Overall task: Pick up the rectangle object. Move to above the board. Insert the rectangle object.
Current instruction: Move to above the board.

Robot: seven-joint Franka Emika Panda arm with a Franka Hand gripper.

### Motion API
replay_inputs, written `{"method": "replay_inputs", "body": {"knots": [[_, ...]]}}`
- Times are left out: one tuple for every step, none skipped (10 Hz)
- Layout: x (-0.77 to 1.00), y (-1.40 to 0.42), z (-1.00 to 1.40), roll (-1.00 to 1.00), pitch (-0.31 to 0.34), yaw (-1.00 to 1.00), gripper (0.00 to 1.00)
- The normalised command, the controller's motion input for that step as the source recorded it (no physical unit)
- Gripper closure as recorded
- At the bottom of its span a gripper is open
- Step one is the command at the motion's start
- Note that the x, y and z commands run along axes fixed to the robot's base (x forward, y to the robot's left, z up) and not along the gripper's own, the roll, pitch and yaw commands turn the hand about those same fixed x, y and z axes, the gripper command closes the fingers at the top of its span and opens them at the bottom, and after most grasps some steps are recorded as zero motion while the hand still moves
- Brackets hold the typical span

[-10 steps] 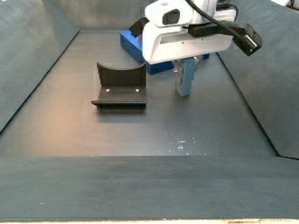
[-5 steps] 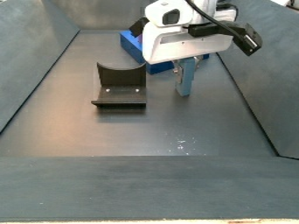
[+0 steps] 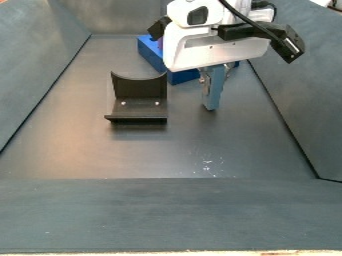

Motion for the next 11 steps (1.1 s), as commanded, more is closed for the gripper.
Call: {"method": "replay_inputs", "body": {"knots": [[0.16,0.32,1.00,0.23,0.302,0.11,1.00],[0.15,0.29,1.00,0.20,0.350,0.05,1.00],[0.15,0.28,1.00,0.19,0.320,0.03,1.00],[0.15,0.27,1.00,0.19,0.279,0.02,1.00],[0.14,0.26,1.00,0.16,0.201,0.00,1.00],[0.13,0.25,1.00,0.15,0.162,-0.01,1.00],[0.13,0.24,1.00,0.11,0.148,-0.01,1.00],[0.12,0.23,1.00,0.09,0.143,-0.01,1.00],[0.11,0.22,1.00,0.06,0.132,-0.02,1.00],[0.11,0.21,1.00,0.05,0.130,-0.03,1.00],[0.10,0.20,1.00,0.04,0.134,-0.03,1.00]]}}
